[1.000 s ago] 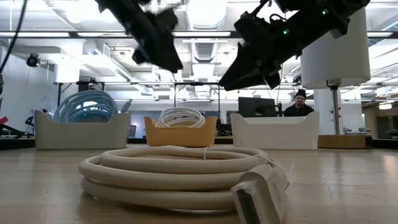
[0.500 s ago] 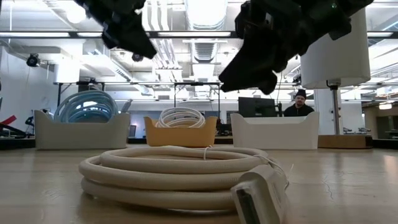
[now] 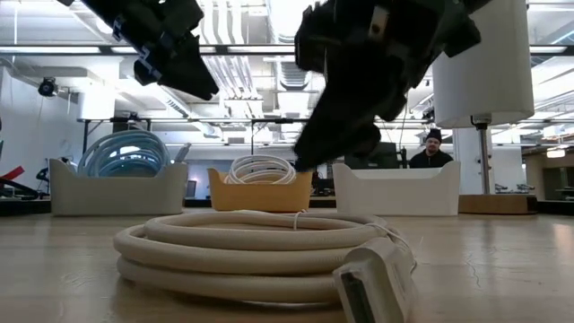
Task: Sort HDMI cables
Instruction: Put the middle brown hdmi cable into the white bin
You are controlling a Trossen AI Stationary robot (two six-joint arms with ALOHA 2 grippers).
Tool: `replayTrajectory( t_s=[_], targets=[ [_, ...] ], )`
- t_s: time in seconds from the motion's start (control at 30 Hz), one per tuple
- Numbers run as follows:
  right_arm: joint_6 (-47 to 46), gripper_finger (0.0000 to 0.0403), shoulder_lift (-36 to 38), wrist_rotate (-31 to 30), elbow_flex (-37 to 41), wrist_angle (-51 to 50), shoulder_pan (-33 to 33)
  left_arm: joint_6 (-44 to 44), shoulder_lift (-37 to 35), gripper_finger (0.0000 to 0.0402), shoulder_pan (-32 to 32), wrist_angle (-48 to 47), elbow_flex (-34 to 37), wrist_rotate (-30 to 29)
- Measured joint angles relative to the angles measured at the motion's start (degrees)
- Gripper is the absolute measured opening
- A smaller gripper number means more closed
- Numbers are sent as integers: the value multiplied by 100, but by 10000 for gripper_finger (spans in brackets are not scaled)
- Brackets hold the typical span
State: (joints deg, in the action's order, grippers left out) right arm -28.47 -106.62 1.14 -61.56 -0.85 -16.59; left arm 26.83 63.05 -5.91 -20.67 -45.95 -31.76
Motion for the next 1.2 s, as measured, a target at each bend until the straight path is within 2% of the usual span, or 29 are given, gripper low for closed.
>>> replayTrajectory(
  t_s=[0.2, 0.33, 0.57, 0.8, 1.03, 1.2],
  targets=[
    [13, 141, -467, -95, -684, -953, -81, -18, -25, 139, -83, 54, 15, 111],
    [18, 141, -904, 98, -1052, -1111, -178, -13, -35, 139, -185, 60, 24, 115],
    [277, 134, -1164, 181, -1382, -1348, -192, -9, -35, 139, -372, 71, 23, 113],
    [798, 99, -1341, -38, -1396, -1508, -196, -15, -37, 140, -396, 72, 23, 106],
    [903, 54, -1348, -109, -1463, -1638, -185, -18, -41, 140, -396, 75, 24, 104],
    [916, 38, -1275, -156, -1665, -2183, -175, -20, -42, 140, -396, 86, 24, 99]
  ],
)
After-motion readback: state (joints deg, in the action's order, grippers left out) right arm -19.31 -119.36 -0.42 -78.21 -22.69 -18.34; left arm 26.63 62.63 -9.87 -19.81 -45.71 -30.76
